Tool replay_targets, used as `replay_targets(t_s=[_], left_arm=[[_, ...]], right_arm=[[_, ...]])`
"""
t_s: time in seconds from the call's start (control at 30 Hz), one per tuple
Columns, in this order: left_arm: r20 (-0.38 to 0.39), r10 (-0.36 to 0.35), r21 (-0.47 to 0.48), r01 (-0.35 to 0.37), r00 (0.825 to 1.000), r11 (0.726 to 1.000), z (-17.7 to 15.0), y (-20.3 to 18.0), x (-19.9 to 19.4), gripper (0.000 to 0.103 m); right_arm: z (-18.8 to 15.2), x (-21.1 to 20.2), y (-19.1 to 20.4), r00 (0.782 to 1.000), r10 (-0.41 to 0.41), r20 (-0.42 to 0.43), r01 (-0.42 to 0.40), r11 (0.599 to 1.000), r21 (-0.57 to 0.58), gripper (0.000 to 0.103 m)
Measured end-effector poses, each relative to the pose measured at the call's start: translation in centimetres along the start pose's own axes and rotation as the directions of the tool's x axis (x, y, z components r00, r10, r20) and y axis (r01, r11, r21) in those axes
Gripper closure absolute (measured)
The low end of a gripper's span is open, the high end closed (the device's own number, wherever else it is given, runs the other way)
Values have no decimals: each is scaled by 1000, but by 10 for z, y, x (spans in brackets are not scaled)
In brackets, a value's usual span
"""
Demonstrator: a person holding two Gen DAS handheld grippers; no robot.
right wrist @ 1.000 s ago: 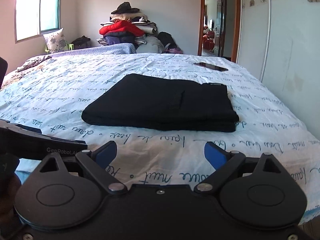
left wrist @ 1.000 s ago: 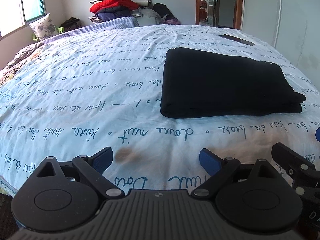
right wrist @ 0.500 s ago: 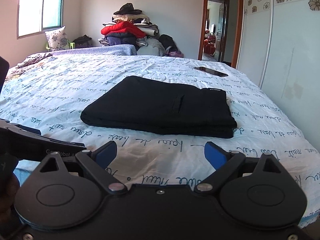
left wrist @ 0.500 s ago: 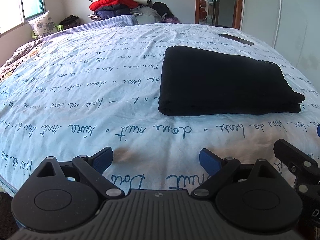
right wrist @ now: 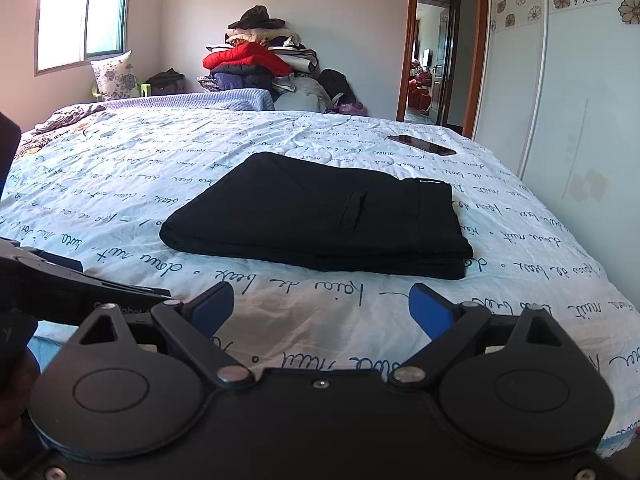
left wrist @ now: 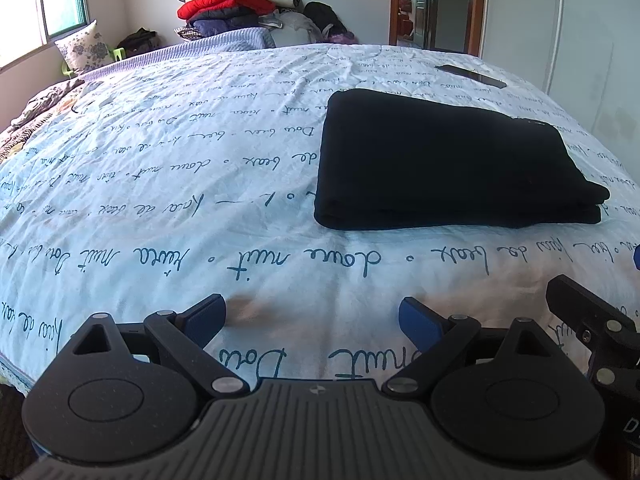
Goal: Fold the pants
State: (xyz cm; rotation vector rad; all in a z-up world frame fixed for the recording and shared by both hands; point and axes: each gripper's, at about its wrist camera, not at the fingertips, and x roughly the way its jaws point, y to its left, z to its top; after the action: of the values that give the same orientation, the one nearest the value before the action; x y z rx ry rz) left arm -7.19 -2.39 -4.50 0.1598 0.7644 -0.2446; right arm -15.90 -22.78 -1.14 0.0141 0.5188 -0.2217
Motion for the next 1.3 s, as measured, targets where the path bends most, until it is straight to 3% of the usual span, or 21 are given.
replay_targets(t_s=[1.07, 1.3], left_arm=[[-2, 1, 1, -1, 1000, 1000, -1, 0, 1, 7], [42, 10, -7, -10, 999, 1000, 0, 0, -5, 7]], right_arm=[[-2, -1, -1, 1000, 0, -7, 0, 1000, 10, 8], [0, -3, -3, 1000, -3, 1, 3, 1000, 22, 8]])
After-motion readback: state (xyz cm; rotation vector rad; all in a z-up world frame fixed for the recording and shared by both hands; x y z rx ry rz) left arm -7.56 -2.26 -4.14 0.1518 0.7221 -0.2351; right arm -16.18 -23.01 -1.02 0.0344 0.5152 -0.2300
